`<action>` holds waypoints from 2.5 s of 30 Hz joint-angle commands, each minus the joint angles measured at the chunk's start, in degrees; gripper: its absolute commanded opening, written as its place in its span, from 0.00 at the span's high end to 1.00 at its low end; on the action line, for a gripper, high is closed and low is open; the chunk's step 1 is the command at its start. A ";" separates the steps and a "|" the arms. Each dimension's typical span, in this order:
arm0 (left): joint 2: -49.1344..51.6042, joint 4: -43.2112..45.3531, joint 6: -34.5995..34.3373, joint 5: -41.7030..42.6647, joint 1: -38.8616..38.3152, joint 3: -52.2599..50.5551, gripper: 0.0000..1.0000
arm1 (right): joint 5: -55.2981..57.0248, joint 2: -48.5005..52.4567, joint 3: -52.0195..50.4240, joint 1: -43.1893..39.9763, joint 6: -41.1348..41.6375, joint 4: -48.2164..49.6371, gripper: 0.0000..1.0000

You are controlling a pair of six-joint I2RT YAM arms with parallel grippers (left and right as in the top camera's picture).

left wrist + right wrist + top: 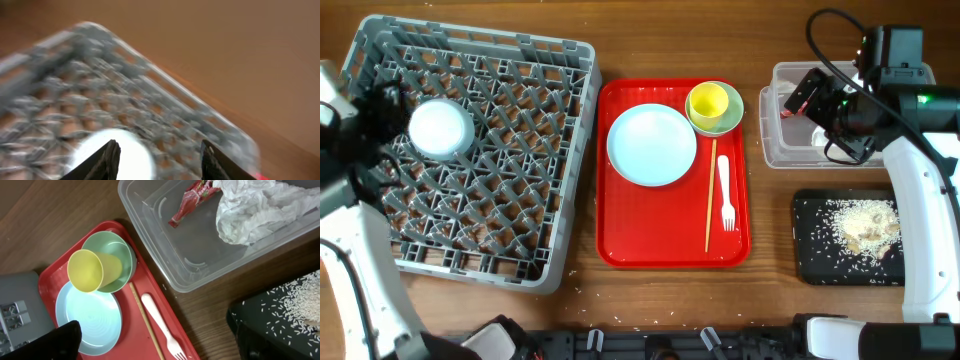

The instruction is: Sort waste into correct bins and load items into the dishwasher rack

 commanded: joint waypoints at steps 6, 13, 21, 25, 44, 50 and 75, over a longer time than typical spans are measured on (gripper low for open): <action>0.90 -15.63 -0.59 11.80 -19.04 -0.35 0.41 | -0.26 -0.20 0.81 -0.02 -0.94 0.13 0.00; 5.49 -20.39 -0.63 -11.61 -38.97 -0.35 0.94 | -0.26 -0.20 0.81 -0.02 -0.96 0.15 0.00; 19.10 -4.42 2.73 -20.90 -49.83 -0.35 0.96 | -0.26 -0.20 0.81 -0.02 -0.94 0.15 0.00; 22.29 4.79 11.32 -31.08 -51.49 -0.35 0.96 | -0.26 -0.20 0.81 -0.02 -0.96 0.13 0.00; 29.31 17.49 14.19 -46.86 -48.22 -0.35 0.93 | -0.26 -0.20 0.81 -0.02 -0.96 0.13 0.00; 26.10 15.41 14.19 -46.86 -52.54 -0.35 0.79 | -0.26 -0.20 0.81 -0.02 -0.96 0.13 0.00; 19.52 -29.07 -8.92 -36.04 -60.33 -0.33 0.88 | -0.26 -0.20 0.81 -0.02 -0.96 0.15 0.00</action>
